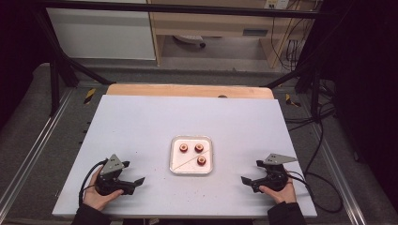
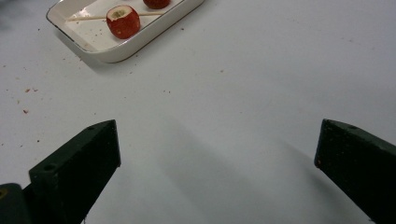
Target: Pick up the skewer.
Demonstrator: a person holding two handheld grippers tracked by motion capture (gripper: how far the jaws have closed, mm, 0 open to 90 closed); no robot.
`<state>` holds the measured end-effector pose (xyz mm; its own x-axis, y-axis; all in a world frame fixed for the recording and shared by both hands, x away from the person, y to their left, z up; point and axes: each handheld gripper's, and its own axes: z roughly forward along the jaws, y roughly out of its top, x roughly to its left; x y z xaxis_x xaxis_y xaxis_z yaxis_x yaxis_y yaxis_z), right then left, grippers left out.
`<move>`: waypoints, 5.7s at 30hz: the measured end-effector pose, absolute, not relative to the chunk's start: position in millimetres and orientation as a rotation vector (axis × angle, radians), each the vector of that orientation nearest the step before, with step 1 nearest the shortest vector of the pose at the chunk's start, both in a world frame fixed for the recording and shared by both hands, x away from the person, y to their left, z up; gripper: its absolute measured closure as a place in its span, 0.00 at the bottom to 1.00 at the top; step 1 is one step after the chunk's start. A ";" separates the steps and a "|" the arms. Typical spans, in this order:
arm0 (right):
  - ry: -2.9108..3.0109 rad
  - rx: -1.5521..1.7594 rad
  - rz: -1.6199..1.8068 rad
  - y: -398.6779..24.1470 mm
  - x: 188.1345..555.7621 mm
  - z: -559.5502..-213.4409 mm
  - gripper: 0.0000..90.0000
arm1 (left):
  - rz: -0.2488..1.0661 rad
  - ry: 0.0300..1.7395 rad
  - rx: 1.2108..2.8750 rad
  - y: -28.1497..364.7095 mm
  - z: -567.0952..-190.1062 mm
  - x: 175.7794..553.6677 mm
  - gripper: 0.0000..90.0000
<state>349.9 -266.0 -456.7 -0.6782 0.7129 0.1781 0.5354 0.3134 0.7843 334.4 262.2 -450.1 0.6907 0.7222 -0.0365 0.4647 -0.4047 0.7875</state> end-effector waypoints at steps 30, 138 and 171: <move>2.398 1.164 1.287 -263.1 350.2 -458.1 0.01 | 0.382 0.877 2.106 241.2 -444.6 336.3 0.12; 2.446 1.125 1.246 -258.5 351.3 -459.9 0.02 | 0.301 0.770 2.298 102.0 -442.8 392.2 0.97; 2.450 1.103 1.245 -257.6 351.3 -459.3 0.02 | 0.301 0.778 2.213 109.8 -434.8 387.9 0.99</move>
<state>351.3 -257.6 -459.3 -0.7086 0.6866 0.1629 0.5363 0.3740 0.7567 387.9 109.8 -434.8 0.7868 0.6166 -0.0264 0.4380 -0.5278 0.7277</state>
